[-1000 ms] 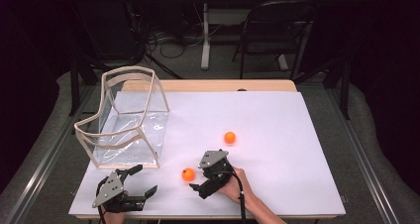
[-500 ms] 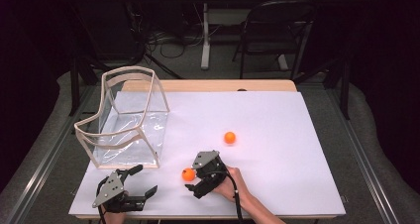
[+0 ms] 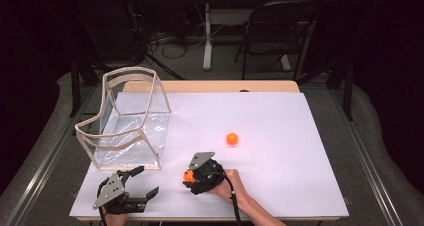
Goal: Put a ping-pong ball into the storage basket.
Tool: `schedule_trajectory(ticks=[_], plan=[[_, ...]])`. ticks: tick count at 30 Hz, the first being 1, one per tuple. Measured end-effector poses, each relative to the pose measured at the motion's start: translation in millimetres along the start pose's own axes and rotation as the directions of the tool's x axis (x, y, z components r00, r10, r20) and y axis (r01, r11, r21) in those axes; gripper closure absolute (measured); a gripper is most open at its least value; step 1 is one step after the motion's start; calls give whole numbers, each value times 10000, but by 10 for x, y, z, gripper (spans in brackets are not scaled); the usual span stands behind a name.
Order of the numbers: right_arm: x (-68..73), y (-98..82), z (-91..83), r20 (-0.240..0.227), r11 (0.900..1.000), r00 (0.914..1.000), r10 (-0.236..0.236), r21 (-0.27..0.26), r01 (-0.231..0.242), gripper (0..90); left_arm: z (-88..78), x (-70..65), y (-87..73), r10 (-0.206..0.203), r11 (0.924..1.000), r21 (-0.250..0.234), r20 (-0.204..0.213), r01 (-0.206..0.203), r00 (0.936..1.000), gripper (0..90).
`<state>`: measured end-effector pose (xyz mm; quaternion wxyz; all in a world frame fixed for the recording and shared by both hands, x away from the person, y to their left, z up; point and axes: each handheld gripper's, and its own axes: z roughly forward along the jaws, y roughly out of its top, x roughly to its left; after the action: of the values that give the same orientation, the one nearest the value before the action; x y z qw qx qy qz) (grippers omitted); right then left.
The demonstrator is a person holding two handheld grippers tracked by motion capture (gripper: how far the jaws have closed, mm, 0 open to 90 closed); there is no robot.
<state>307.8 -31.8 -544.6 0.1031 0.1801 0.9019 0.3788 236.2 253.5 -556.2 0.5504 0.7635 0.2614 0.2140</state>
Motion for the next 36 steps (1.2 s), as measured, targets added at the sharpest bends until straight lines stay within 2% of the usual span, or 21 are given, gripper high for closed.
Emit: schedule_trajectory(ticks=[9,16,27,30,31,32,34,36], plan=[[-5,-28,73,-89,9990,9999,108,426,-104,496,-8,5,-2,-56,10000,3,-13,56,10000,157],[-32,-39,57,-83,9992,9997,225,334,-222,504,12,4,-8,-112,9999,71,30,111,9999,158],[-80,15,-131,291,9999,9994,158,50,-160,505,-3,8,-7,-150,9999,-51,11,150,9999,157],[-142,31,-202,307,9986,9982,517,-159,-513,505,11,1,1,-77,9999,122,-47,77,10000,158],[-150,32,-226,353,9977,9973,647,-244,-638,505,-1,-3,5,-96,9999,35,-107,97,9999,158],[-156,31,-244,367,9974,9970,687,-248,-678,505,-14,0,4,-157,9999,-69,-80,157,9998,157],[-169,32,-270,556,9981,9968,578,-222,-566,505,-17,-1,5,-167,9998,-59,-83,166,9998,157],[-183,31,-286,580,9974,9960,678,-279,-663,505,-7,2,3,-132,9999,11,-22,132,9999,157]])
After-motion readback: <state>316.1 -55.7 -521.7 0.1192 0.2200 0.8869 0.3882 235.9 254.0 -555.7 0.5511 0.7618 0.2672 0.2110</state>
